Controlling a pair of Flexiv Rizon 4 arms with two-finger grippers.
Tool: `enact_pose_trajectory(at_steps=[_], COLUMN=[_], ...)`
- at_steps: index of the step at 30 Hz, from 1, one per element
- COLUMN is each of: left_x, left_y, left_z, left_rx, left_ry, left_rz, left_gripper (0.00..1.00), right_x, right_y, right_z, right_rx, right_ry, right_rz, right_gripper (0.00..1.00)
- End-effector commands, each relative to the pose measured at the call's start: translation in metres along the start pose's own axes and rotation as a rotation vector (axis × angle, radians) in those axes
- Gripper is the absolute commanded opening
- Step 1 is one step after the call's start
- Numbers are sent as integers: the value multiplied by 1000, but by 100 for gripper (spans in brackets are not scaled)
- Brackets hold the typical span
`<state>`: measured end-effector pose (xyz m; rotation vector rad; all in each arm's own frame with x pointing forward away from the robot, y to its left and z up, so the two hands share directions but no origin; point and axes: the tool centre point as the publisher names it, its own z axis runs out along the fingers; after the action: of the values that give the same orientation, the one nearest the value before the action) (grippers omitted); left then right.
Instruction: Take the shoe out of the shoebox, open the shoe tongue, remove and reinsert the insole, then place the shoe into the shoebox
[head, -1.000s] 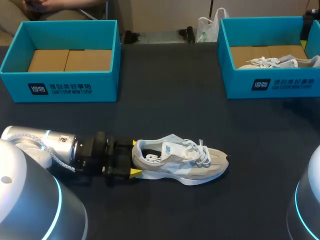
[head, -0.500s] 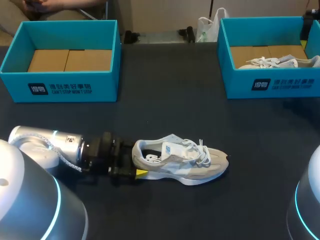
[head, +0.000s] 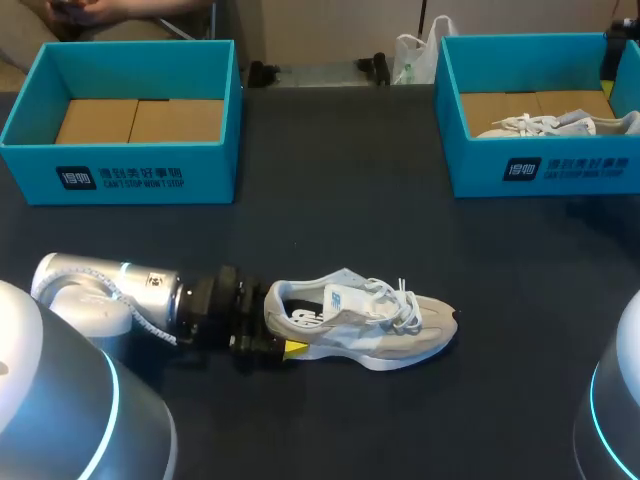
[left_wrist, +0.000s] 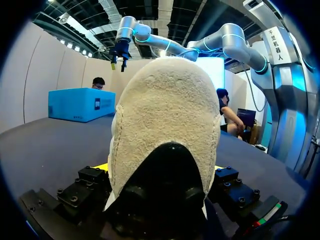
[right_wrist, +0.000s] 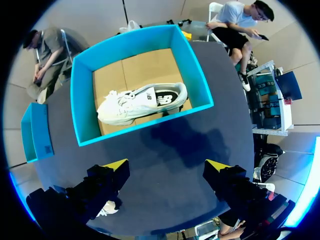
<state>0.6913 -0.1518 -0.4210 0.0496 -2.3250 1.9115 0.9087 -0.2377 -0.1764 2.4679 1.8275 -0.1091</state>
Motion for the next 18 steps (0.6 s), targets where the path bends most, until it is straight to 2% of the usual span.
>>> enact_pose_trajectory(at_steps=[1,4,5,7,18], left_x=[-1,-2,-2,-3,-15], left_y=[1,1,0,0,-4], left_z=[4,5,5,6,7], left_rx=[8,19,20,24,1], left_ry=[3,9,9,24,53], left_rz=[1,-1,-1,5,33], left_gripper=[100,100,85,0,0], right_x=[0,0,0,0,0], right_y=[-1,-1,-1,-1,-1], right_z=[0,0,0,0,0], right_rx=[-1,-1,-1,-1,-1], right_ry=[0,0,0,0,0], right_rz=[1,1,1,1,1], right_gripper=[100,100,100,100,100])
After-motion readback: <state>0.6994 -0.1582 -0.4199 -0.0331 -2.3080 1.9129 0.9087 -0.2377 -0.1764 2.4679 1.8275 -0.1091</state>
